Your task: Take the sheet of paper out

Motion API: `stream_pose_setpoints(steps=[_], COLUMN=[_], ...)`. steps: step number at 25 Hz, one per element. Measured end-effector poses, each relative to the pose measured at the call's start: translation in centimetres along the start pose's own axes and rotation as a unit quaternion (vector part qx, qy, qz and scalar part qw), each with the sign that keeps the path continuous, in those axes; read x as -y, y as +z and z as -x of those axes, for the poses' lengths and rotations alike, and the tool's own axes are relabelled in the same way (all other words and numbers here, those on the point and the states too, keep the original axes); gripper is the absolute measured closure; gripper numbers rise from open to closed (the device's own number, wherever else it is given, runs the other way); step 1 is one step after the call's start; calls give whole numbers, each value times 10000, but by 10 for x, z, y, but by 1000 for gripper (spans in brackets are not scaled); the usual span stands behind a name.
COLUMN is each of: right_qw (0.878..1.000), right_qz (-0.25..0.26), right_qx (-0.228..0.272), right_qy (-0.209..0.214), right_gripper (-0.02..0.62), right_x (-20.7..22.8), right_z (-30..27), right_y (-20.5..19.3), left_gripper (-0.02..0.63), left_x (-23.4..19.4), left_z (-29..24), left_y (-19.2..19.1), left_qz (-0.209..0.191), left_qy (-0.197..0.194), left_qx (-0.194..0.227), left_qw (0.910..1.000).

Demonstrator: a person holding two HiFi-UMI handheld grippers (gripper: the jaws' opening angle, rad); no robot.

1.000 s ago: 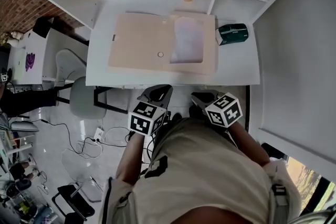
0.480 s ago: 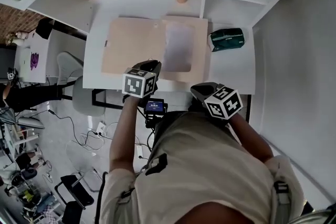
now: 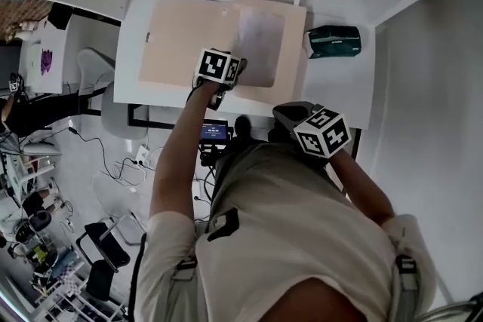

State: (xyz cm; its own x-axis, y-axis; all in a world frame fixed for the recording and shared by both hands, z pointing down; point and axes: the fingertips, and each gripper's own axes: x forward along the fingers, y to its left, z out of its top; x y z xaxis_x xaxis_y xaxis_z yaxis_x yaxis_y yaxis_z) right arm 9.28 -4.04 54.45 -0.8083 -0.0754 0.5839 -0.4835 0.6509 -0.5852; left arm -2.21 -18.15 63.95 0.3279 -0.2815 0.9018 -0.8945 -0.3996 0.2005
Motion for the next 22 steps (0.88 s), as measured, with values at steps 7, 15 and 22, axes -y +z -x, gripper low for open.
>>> stream_pose_setpoints(steps=[7,15,22], right_qw=[9998,9979,9971], right_qz=[-105,-220,2], right_qx=[-21,-5,-120], right_qy=[-179,-607,-752], right_gripper=[570,571,569], right_x=[-6,-5,-14], right_z=[-14,-22,-31], right_y=[6,10,15], left_gripper=[379,502,586], left_x=[-8,-10,-14], left_z=[-21,-33,-33], left_y=[-3,-5,-3], left_qz=[-212,-488,-380], left_qy=[271,463,306], left_qx=[-171,-94,13], left_qw=[9993,9977,9988])
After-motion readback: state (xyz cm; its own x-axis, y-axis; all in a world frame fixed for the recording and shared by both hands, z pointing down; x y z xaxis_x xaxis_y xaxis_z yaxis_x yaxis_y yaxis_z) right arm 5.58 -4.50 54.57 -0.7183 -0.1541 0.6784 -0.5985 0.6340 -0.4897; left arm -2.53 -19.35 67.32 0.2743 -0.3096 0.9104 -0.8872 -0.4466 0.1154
